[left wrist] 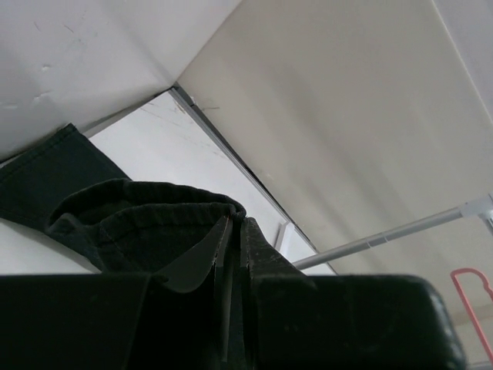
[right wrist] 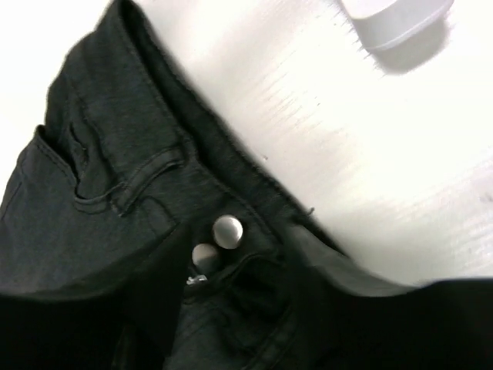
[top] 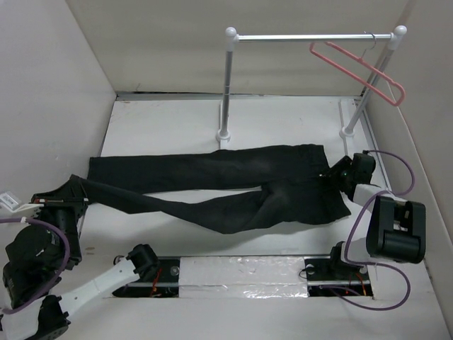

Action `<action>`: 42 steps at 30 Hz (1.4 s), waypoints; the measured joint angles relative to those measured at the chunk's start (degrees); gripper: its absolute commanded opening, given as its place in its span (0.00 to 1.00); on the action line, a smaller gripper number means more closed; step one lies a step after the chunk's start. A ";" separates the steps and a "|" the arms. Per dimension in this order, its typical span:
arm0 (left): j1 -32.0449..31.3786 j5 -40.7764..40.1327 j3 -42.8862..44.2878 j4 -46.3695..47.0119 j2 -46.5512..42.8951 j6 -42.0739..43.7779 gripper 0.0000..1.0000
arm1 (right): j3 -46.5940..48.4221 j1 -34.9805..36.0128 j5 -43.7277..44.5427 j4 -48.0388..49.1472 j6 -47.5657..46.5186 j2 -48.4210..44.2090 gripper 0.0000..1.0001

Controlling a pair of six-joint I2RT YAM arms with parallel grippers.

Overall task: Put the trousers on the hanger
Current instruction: Flatten out the trousers at the center of the board.

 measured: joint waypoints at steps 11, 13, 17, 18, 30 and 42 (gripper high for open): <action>0.00 -1.97 -1.38 0.44 -2.10 1.95 0.00 | 9.53 -2.84 -10.95 5.90 3.28 11.89 0.00; 0.00 -2.12 -1.62 -0.15 -2.01 1.64 0.00 | 12.11 -2.75 -12.55 8.13 4.15 14.49 0.00; 0.26 -2.67 -1.33 -1.64 -1.97 1.07 0.00 | 12.48 -2.67 -14.64 10.95 4.72 14.73 0.00; 0.33 -2.80 -1.20 -1.84 -1.99 0.94 0.00 | 11.47 -2.64 -14.64 11.23 4.68 13.40 0.00; 0.66 -7.23 0.33 4.15 -2.69 4.50 0.00 | -10.80 0.61 -4.13 -2.23 -0.46 -26.47 1.00; 0.68 -7.41 -0.39 10.45 -2.05 9.60 0.00 | -9.18 0.26 -11.67 -3.67 -2.86 -14.19 0.98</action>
